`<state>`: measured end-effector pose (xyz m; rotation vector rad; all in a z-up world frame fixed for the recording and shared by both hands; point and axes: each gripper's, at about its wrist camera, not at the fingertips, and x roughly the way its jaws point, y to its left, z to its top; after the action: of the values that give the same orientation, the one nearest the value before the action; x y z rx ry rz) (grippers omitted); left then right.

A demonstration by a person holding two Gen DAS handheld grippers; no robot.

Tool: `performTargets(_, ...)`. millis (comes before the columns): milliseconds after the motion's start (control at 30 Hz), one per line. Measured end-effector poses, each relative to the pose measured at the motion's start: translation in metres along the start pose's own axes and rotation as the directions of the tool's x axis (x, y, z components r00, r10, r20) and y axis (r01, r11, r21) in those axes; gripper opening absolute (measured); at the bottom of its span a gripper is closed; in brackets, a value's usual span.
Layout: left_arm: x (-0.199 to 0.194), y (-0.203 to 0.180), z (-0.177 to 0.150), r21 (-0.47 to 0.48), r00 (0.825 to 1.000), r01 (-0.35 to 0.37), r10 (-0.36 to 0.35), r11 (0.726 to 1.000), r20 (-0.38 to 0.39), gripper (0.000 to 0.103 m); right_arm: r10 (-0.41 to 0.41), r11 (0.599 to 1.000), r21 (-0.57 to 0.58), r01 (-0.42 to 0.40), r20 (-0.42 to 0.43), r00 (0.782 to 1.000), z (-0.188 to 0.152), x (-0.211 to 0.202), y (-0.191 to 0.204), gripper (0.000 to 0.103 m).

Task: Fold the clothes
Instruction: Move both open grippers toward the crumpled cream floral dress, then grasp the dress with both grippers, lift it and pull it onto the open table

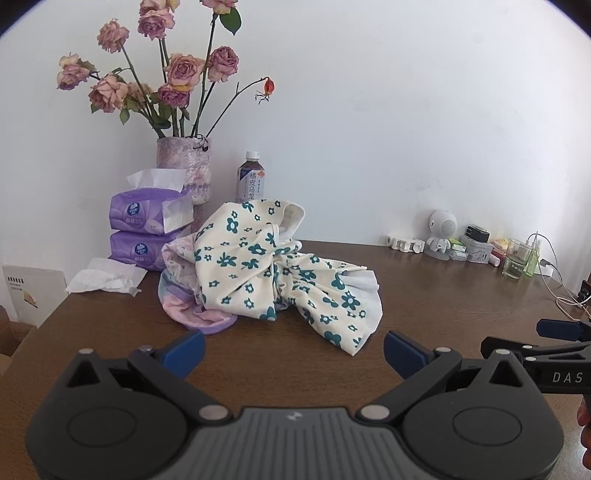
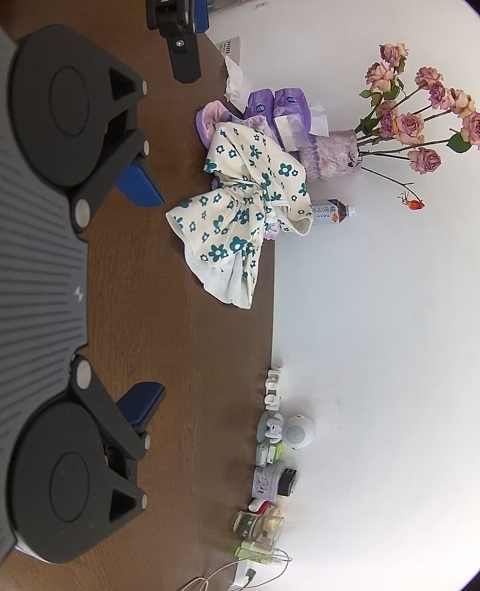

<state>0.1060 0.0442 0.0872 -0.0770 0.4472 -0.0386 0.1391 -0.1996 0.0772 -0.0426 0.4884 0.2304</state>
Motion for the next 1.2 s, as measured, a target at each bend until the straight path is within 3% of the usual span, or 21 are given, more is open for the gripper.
performTargets(300, 0.05, 0.011, 0.034, -0.003, 0.999, -0.038, 0.038, 0.999, -0.008, 0.103, 0.007, 0.999, -0.051, -0.007, -0.003, 1.0, 0.031, 0.038, 0.002, 0.103)
performTargets(500, 0.096, 0.03, 0.057, 0.034, 0.993, -0.117, 0.117, 0.993, 0.004, 0.103, 0.035, 0.993, -0.117, -0.035, -0.009, 0.999, 0.058, 0.077, 0.004, 0.103)
performTargets(700, 0.157, 0.056, 0.061, 0.051, 0.984, -0.158, 0.161, 0.986, -0.072, 0.103, 0.112, 0.983, -0.139, -0.12, -0.061, 0.992, 0.078, 0.132, 0.025, 0.101)
performTargets(767, 0.176, 0.063, 0.059, 0.064, 0.982, -0.166, 0.171, 0.984, -0.084, 0.102, 0.111, 0.978, -0.171, -0.122, -0.072, 0.991, 0.078, 0.153, 0.039, 0.094)
performTargets(900, 0.21, 0.065, 0.059, 0.139, 0.986, -0.123, 0.137, 0.983, -0.096, 0.1, 0.096, 0.975, -0.189, -0.116, -0.112, 0.989, 0.079, 0.198, 0.061, 0.085)
performTargets(1000, 0.233, 0.057, 0.059, 0.261, 0.987, -0.124, 0.146, 0.957, -0.067, 0.098, 0.07, 0.977, -0.193, -0.094, -0.125, 0.99, 0.079, 0.227, 0.07, 0.081)
performTargets(1067, 0.246, 0.055, 0.058, 0.309, 0.985, -0.143, 0.166, 0.94, -0.052, 0.087, 0.053, 0.978, -0.195, -0.079, -0.136, 0.989, 0.079, 0.243, 0.072, 0.075)
performTargets(1167, 0.258, 0.06, 0.057, 0.269, 0.991, -0.093, 0.114, 0.959, -0.065, 0.06, 0.043, 0.979, -0.189, -0.073, -0.157, 0.987, 0.077, 0.262, 0.069, 0.05)
performTargets(1200, 0.258, 0.061, 0.056, 0.26, 0.993, -0.078, 0.099, 0.962, -0.067, 0.056, 0.049, 0.982, -0.174, -0.078, -0.165, 0.985, 0.076, 0.266, 0.066, 0.046)
